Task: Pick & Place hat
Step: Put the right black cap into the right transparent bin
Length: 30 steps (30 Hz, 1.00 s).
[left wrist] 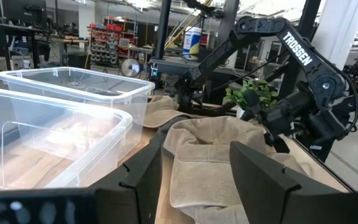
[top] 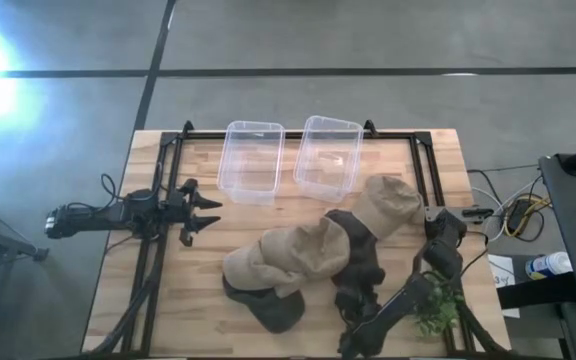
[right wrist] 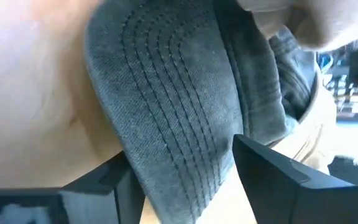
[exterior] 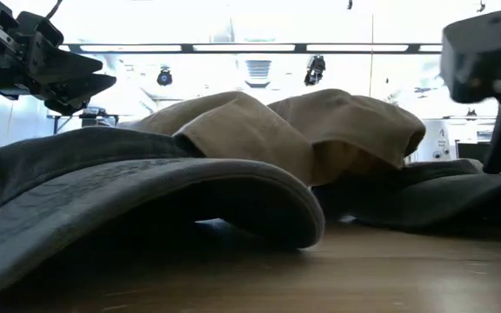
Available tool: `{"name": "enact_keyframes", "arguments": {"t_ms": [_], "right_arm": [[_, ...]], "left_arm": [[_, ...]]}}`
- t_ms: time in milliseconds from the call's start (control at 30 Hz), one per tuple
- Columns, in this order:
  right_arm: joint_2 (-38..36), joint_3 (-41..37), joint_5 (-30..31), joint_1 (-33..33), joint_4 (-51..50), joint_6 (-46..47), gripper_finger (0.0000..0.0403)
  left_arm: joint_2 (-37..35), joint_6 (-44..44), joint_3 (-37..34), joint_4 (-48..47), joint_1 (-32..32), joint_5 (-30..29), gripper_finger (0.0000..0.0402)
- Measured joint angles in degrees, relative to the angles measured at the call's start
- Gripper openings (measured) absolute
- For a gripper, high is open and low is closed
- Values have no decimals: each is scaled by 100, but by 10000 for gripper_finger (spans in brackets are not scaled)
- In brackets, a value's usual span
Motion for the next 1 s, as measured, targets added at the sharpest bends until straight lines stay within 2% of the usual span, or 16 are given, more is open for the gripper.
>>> {"name": "enact_keyframes", "arguments": {"t_ms": [133, 367, 500, 633, 733, 833, 1000], "right_arm": [[-164, 17, 171, -54, -9, 248, 163], [-771, 26, 328, -50, -72, 454, 27], [-1508, 31, 196, -3, 54, 452, 16], [-2637, 22, -373, 5, 444, 196, 15], [-3580, 7, -301, 46, 953, 150, 14], [-4434, 7, 215, 58, 1177, 91, 14], [-5496, 4, 2116, -102, 1060, -79, 14]], "left_arm": [[1, 0, 0, 1, 0, -1, 181], [0, 1, -1, -1, -1, -1, 181], [1, 2, 0, -1, -2, -1, 181], [0, 1, 0, -1, 0, 0, 181], [1, 0, 0, -1, 0, -1, 181], [1, 0, 0, -1, 0, 1, 181], [1, 0, 0, -1, -2, 1, 181]]}}
